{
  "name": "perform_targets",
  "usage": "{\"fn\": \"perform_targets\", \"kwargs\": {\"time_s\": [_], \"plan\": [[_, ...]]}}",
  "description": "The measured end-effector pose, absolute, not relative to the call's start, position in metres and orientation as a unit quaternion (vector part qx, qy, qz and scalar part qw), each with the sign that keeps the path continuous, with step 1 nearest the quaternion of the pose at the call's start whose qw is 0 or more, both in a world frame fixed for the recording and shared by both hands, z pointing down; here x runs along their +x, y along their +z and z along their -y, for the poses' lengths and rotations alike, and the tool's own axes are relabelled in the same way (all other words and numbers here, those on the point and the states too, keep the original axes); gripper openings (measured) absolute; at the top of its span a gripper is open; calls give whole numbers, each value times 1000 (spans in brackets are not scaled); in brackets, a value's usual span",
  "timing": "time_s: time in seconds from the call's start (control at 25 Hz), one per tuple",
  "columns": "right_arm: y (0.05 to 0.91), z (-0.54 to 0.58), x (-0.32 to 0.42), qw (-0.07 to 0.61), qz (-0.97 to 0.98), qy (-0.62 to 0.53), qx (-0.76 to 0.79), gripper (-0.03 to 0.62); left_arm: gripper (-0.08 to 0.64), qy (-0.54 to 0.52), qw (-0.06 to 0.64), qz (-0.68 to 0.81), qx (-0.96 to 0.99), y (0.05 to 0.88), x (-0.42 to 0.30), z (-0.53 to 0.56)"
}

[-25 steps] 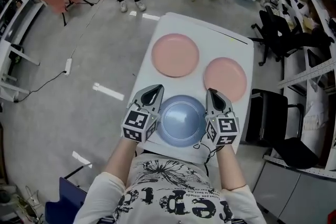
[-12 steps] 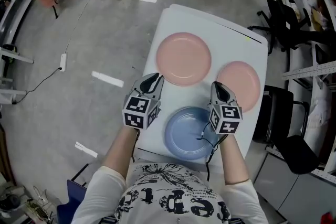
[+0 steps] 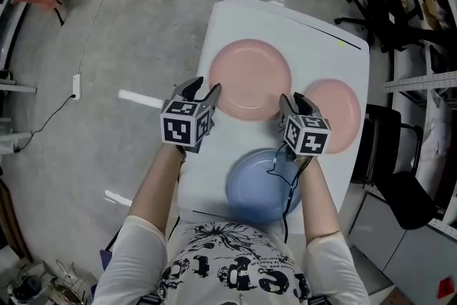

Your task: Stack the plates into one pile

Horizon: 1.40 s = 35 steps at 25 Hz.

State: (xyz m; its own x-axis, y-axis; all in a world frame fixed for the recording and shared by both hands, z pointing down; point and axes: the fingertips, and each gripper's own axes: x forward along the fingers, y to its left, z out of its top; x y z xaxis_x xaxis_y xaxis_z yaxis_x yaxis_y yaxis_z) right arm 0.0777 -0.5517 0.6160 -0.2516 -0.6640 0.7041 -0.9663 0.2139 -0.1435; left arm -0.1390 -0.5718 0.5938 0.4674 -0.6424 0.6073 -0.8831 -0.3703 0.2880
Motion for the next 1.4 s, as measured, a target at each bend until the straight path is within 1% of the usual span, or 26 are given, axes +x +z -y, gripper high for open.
{"fn": "perform_targets", "kwargs": {"time_s": [0.16,0.28,0.36,0.4,0.48,0.52,0.56,0.6,0.68,1.04,1.4], "plan": [[633,568,85,275,706,317,571,150,198,208,357,466,782,621,-141,590],[640,578,91,285,690,321,583,150,198,231,372,456,775,642,-142,598],[647,581,90,295,684,332,579,120,194,239,381,450,771,652,-144,602],[650,581,88,304,681,335,576,120,187,239,385,449,770,656,-145,604],[654,584,88,325,672,332,577,118,141,230,391,448,771,660,-145,609],[656,586,90,334,663,328,584,114,133,224,392,446,772,661,-145,612],[657,587,93,344,653,323,593,102,119,220,394,444,774,661,-143,614],[658,589,95,353,645,316,600,73,106,218,395,441,776,661,-141,615],[659,591,95,361,640,307,605,64,80,218,394,438,778,662,-139,616],[657,578,92,333,641,356,593,52,67,215,397,439,777,659,-141,607],[621,526,86,302,667,353,583,46,67,199,387,463,772,621,-148,543]]}}
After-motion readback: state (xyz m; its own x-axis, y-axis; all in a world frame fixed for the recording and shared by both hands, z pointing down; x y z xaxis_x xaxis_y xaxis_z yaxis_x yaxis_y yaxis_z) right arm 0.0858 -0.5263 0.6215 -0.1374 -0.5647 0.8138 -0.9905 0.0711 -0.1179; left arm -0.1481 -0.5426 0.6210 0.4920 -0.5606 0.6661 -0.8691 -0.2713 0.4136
